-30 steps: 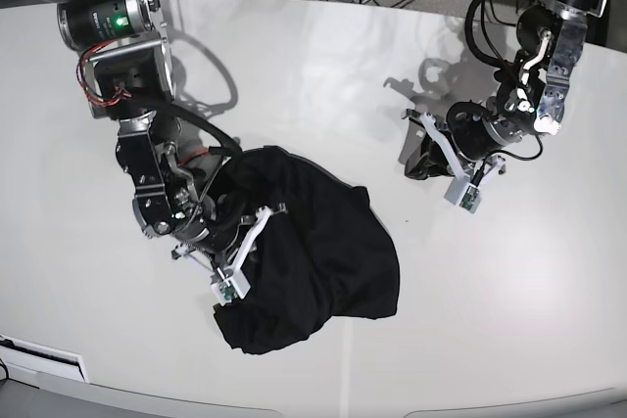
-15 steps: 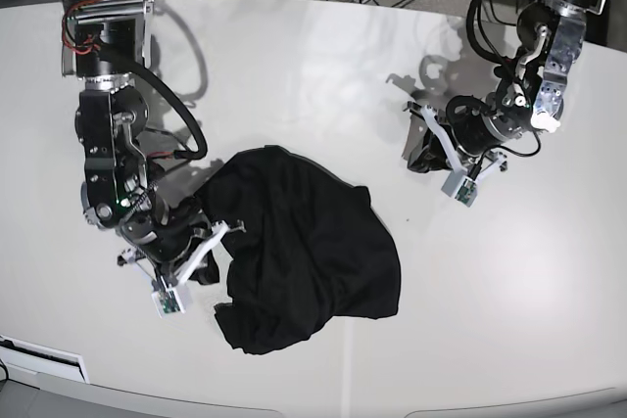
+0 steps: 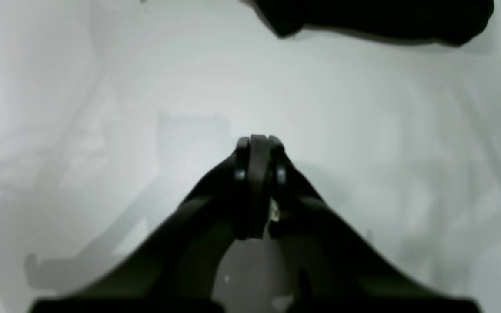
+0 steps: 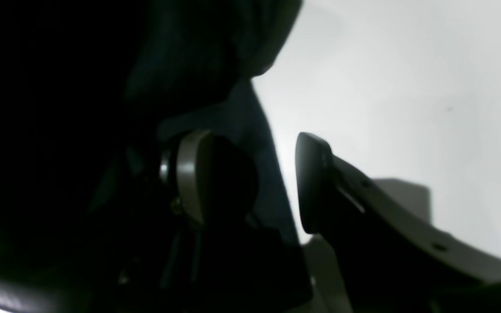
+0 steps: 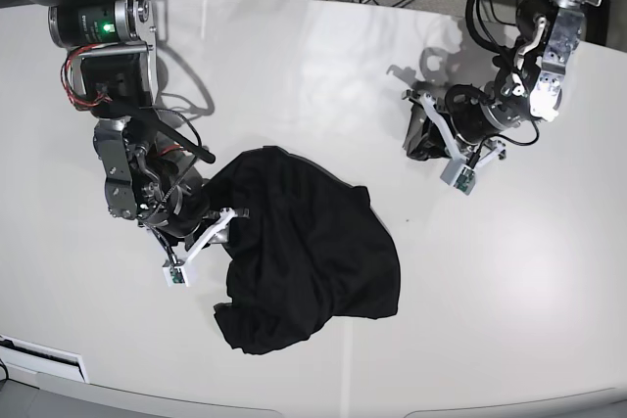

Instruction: Layout the t-shirt on the table in an organized manner, then fold the t-shirt properly

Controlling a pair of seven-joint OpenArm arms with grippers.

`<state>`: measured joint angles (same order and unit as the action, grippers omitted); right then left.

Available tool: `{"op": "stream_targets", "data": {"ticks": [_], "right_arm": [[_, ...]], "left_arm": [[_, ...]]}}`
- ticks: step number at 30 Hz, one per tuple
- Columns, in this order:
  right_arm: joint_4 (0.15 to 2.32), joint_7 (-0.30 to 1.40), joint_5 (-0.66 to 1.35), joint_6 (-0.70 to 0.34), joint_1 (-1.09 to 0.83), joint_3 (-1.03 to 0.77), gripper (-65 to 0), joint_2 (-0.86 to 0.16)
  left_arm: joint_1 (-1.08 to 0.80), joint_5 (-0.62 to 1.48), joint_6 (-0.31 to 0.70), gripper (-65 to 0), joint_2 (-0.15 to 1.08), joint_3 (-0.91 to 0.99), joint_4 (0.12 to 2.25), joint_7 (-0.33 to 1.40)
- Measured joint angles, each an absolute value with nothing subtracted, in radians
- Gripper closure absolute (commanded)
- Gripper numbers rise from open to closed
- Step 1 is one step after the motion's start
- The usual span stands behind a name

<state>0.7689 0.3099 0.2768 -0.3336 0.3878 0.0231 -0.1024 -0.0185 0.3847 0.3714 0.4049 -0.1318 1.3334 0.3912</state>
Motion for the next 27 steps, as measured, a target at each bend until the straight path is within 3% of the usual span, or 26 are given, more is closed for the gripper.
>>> {"op": "stream_targets", "data": {"ticks": [12,14,17,18,21,23,27], "right_arm": [[0.711,0.26,0.279,-0.308,0.387,0.023,-28.7,-0.103],[0.66,0.211,0.247,-0.315,0.397,0.022,-20.9,-0.103],[0.622,0.152,0.232,-0.322,0.393,0.022,-2.3,-0.102],[0.622,0.146,0.215,-0.323,0.393,0.022,0.0,-0.103],[0.648,0.156,0.199,-0.329,0.394,0.022,0.0,-0.109],[0.703,0.2,0.188,-0.39,0.389,0.022,0.0,-0.117],[0.868,0.365,0.219,-0.437,0.381,0.022,0.0,-0.13]], "left_arm": [[-0.019,0.387,0.372,0.0,0.404,-0.132,1.333,0.389],[-0.019,0.387,0.372,0.0,0.405,-0.132,1.333,0.389],[-0.019,0.388,0.372,0.0,0.405,-0.132,1.333,0.389],[-0.019,0.388,0.372,0.0,0.404,-0.132,1.333,0.389],[-0.019,0.387,0.371,0.0,0.405,-0.131,1.333,0.389],[-0.019,0.388,0.372,0.0,0.405,-0.131,1.333,0.394],[-0.019,0.388,0.371,0.0,0.405,-0.132,1.333,0.415]]}}
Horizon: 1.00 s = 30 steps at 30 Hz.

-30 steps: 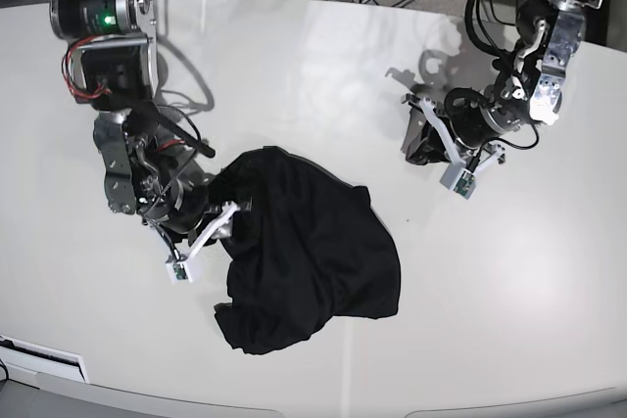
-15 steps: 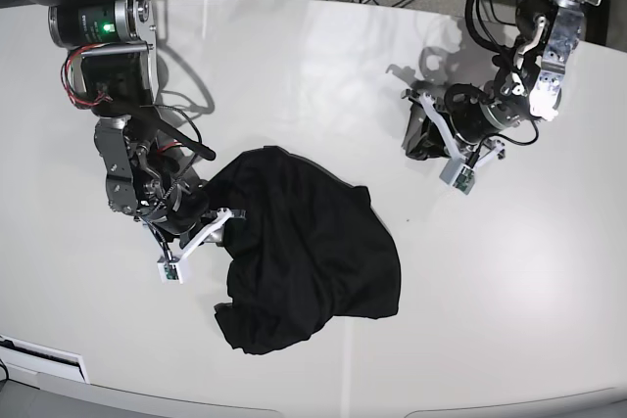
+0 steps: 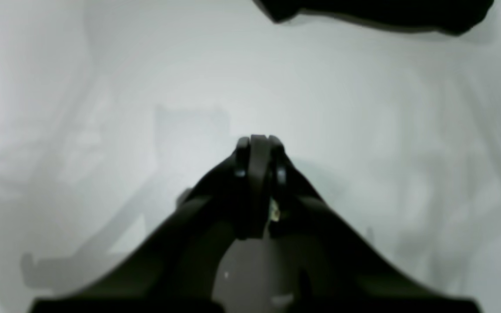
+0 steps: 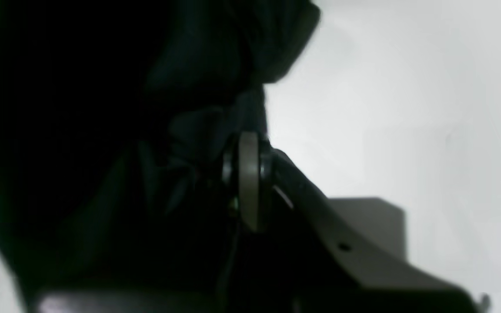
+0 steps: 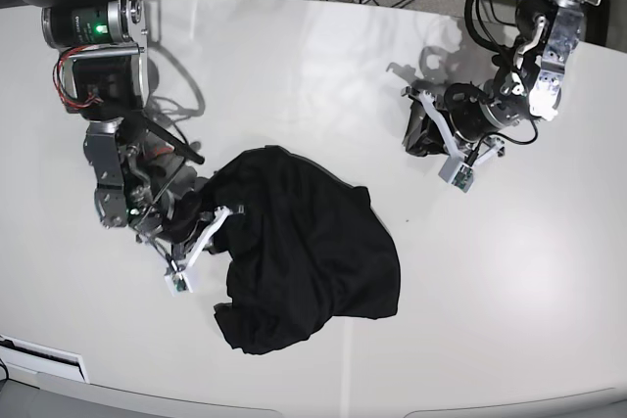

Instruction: Layout the t-shirt on the table in an organized manner, then fold the t-shirt properly

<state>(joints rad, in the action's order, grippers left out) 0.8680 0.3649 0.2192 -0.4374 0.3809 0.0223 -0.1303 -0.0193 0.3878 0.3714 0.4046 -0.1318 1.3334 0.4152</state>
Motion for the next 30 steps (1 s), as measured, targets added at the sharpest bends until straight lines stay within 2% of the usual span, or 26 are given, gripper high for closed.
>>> {"op": "stream_targets", "data": {"ticks": [3,8,13,15,16,18,19,22,23,25,30], "right_arm": [[1.019,0.385,0.253,-0.425,0.344,0.022,0.0,-0.139],[1.278,0.461,0.247,-0.274,0.226,0.024,0.0,-0.19],[1.507,0.514,0.221,-0.17,0.129,0.017,0.0,-0.238],[1.563,0.517,0.217,-0.192,0.064,0.008,0.0,-0.238],[1.567,0.524,0.221,-0.244,0.039,0.009,0.0,-0.238],[1.557,0.537,0.245,-0.322,0.012,0.01,0.0,-0.236],[1.544,0.533,0.28,-0.336,0.011,0.011,-3.2,-0.233],[1.467,0.501,0.331,-0.34,0.051,0.011,-24.6,-0.235],[1.423,0.496,0.342,-0.336,0.075,0.011,-28.8,-0.235],[1.319,0.495,0.377,-0.346,0.131,0.011,-29.1,-0.235],[0.98,0.493,0.457,-0.473,0.308,0.011,-29.1,-0.228]], "left_arm": [[-0.019,0.387,0.371,0.0,0.404,-0.131,1.333,0.415],[-0.019,0.388,0.371,0.0,0.405,-0.131,1.333,0.414],[-0.019,0.388,0.372,0.0,0.404,-0.132,1.333,0.414],[-0.019,0.388,0.371,0.0,0.405,-0.131,1.333,0.414],[-0.019,0.387,0.371,0.0,0.405,-0.131,1.333,0.415],[-0.019,0.388,0.371,0.0,0.405,-0.131,1.333,0.416],[-0.019,0.387,0.371,0.0,0.405,-0.132,1.333,0.416],[-0.019,0.397,0.374,0.0,0.404,-0.132,1.333,0.416],[-0.019,0.408,0.374,0.0,0.405,-0.132,1.333,0.416],[-0.019,0.409,0.372,0.0,0.406,-0.131,1.333,0.42],[-0.02,0.411,0.372,0.0,0.405,-0.132,1.333,0.416]]}}
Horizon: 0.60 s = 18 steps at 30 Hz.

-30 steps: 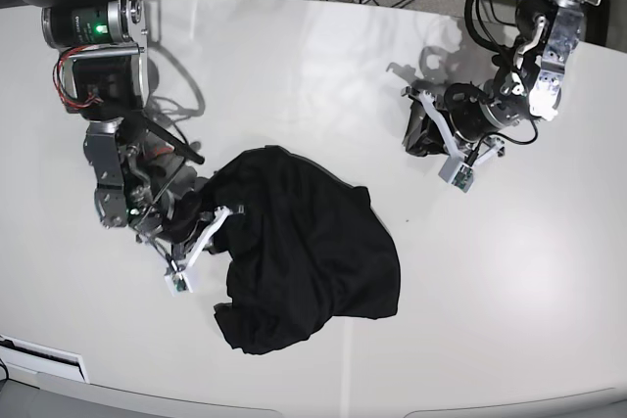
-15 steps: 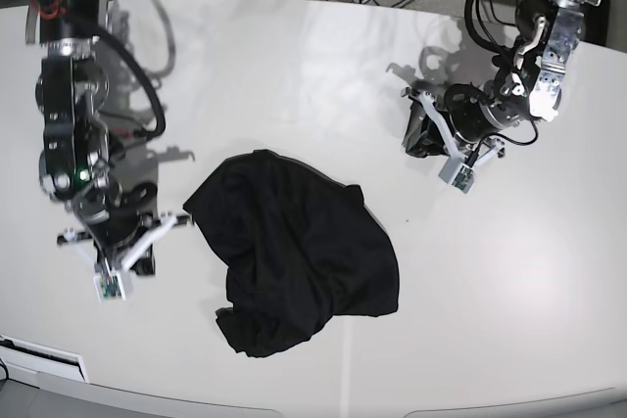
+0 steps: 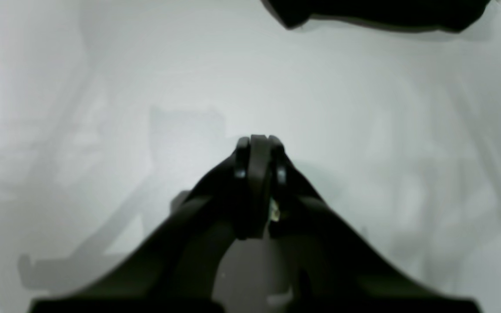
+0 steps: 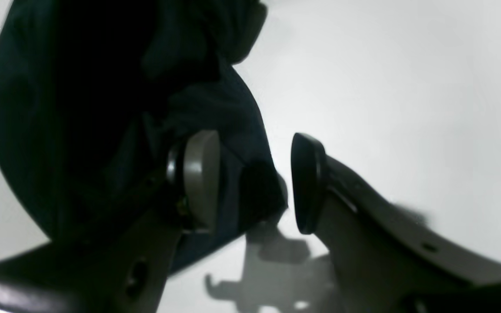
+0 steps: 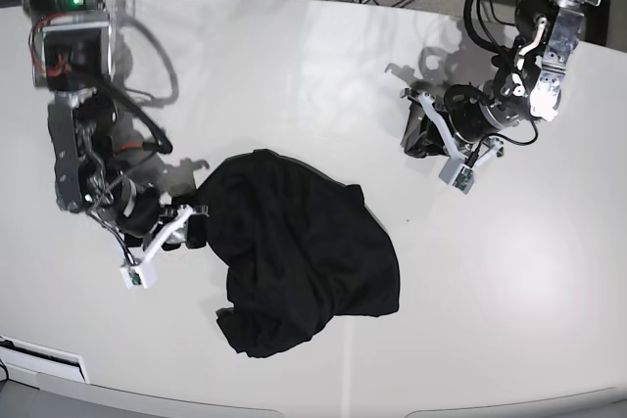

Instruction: Layout the t-shirt on the table in an organized manner, then fold the t-shirt properly

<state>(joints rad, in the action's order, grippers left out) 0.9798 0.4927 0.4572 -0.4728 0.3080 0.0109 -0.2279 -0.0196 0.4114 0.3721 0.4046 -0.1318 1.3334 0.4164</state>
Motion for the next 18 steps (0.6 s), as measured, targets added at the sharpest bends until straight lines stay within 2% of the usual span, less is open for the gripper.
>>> {"op": "stream_targets", "data": {"ticks": [5,9,11,13,15,17,18], "right_arm": [[0.672,0.449,0.459,-0.514,0.461,0.01,-29.1,-0.196],[0.556,0.415,0.455,-0.537,0.5,0.009,-29.1,-0.156],[0.553,0.383,0.426,-0.508,0.499,0.008,-29.1,-0.131],[0.554,0.347,0.353,-0.435,0.5,0.008,-27.3,-0.108],[0.554,0.303,0.264,-0.371,0.501,0.008,-17.9,-0.093],[0.554,0.263,0.219,-0.367,0.499,0.008,-2.4,-0.092],[0.554,0.262,0.221,-0.371,0.496,0.008,0.0,-0.094]], "left_arm": [[-0.028,0.411,0.372,0.0,0.405,-0.131,1.333,0.418],[-0.036,0.412,0.376,0.0,0.405,-0.131,1.333,0.416],[-0.039,0.411,0.376,0.0,0.405,-0.131,1.333,0.418],[-0.043,0.411,0.376,0.0,0.405,-0.131,1.333,0.418],[-0.046,0.411,0.376,0.0,0.405,-0.131,1.333,0.418],[-0.05,0.411,0.376,0.0,0.405,-0.131,1.333,0.419],[-0.051,0.411,0.376,0.0,0.405,-0.131,1.333,0.419]]}}
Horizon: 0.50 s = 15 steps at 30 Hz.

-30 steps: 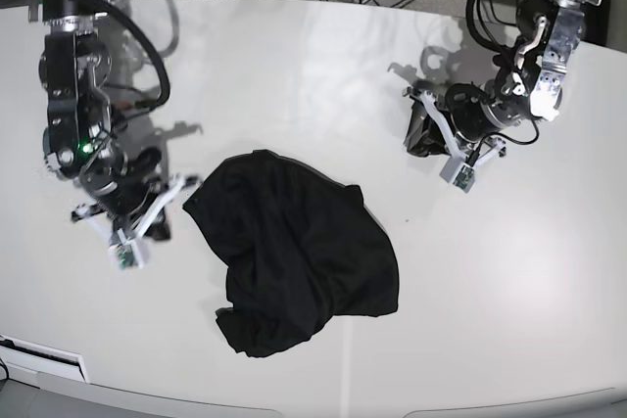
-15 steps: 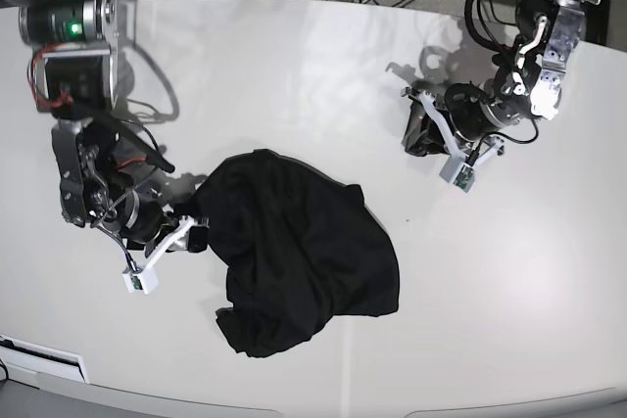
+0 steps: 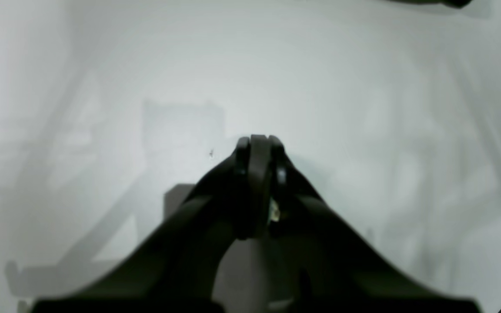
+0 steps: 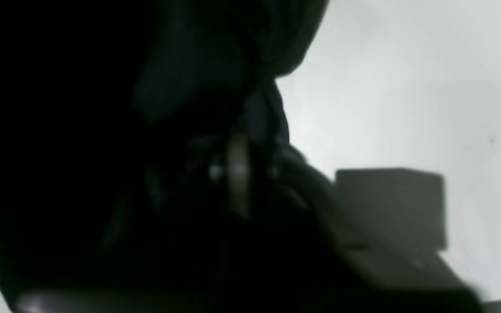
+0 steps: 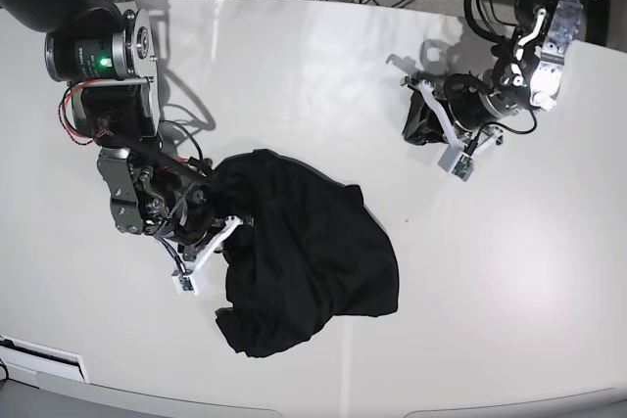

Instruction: Layout the t-shirt on the table in an organized manner, then fold the t-shirt properly

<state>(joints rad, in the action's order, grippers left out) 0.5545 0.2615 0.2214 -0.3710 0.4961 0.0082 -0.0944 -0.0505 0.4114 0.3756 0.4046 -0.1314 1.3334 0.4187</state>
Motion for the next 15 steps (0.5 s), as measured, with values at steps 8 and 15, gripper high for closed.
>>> {"op": "stream_targets", "data": {"ticks": [8,15], "right_arm": [[0.851,0.567,0.412,-0.605,0.482,0.009,0.0,-0.147],[1.285,0.676,0.452,-0.382,0.342,0.008,0.0,-0.234]], "left_arm": [[-0.051,0.411,0.376,0.0,0.404,-0.131,1.333,0.416],[-0.051,0.411,0.375,0.0,0.404,-0.131,1.333,0.417]]}}
